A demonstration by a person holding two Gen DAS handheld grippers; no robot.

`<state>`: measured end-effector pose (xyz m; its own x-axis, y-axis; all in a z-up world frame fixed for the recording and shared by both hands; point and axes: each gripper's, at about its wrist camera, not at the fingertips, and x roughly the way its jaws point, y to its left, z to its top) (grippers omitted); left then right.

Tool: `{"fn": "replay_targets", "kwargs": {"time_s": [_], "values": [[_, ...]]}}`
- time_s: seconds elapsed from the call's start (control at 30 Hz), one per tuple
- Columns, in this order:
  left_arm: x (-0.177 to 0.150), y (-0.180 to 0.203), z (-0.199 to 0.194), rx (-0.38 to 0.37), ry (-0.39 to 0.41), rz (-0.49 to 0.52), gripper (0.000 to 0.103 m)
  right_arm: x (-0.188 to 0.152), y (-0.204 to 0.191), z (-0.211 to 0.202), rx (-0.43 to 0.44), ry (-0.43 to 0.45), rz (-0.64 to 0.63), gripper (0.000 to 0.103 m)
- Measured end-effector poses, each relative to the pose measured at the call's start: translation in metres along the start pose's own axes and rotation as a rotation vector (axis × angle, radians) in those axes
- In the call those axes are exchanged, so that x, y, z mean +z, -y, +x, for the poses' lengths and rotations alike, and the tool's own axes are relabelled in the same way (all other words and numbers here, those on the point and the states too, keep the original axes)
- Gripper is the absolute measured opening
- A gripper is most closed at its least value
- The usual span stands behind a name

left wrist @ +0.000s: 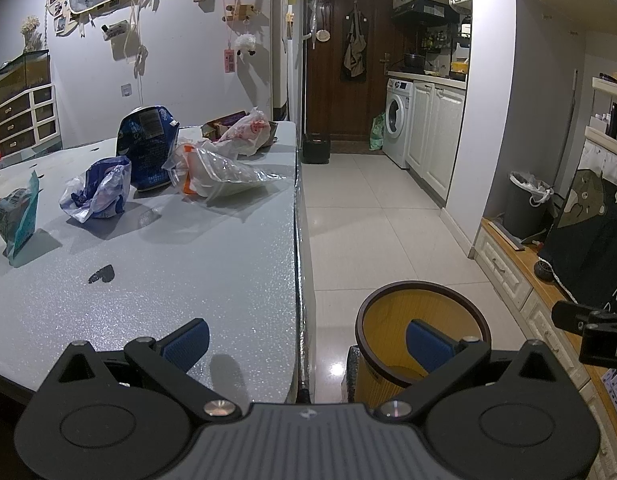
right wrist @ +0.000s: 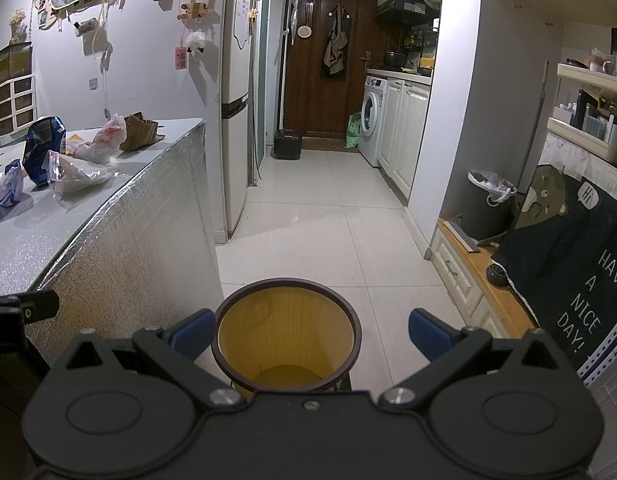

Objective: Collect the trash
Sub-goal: 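Move both tools to the table and close the left tool on the teal carton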

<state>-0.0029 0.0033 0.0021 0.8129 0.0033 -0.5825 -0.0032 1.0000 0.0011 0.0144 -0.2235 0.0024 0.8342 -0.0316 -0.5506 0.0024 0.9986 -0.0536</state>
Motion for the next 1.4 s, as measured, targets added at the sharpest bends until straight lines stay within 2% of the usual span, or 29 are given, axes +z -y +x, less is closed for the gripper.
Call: {"fn": "replay_targets", "kwargs": {"time_s": [0.23, 0.4, 0.53, 0.7, 1.07, 1.3, 1.4], "values": [[0.005, -0.003, -0.003, -0.001, 0.019, -0.010, 0.103, -0.002, 0.004, 0.000, -0.001, 0.000, 0.007, 0.103], [0.012, -0.018, -0.002, 0.035, 0.058, -0.033, 0.103, -0.001, 0.008, 0.007, 0.011, 0.019, 0.022, 0.103], [0.019, -0.037, 0.001, 0.070, 0.090, -0.058, 0.103, 0.007, 0.006, 0.014, 0.038, 0.053, 0.026, 0.103], [0.030, -0.065, 0.002, 0.134, 0.124, -0.082, 0.103, 0.024, -0.006, 0.025, 0.119, 0.119, 0.007, 0.103], [0.048, -0.148, -0.003, 0.303, 0.174, -0.154, 0.103, 0.083, -0.067, 0.051, 0.298, 0.218, -0.057, 0.103], [0.059, -0.201, -0.001, 0.370, 0.189, -0.194, 0.103, 0.115, -0.116, 0.069, 0.416, 0.224, -0.088, 0.103], [0.064, -0.227, 0.003, 0.370, 0.190, -0.226, 0.103, 0.125, -0.140, 0.079, 0.449, 0.212, -0.101, 0.103]]}}
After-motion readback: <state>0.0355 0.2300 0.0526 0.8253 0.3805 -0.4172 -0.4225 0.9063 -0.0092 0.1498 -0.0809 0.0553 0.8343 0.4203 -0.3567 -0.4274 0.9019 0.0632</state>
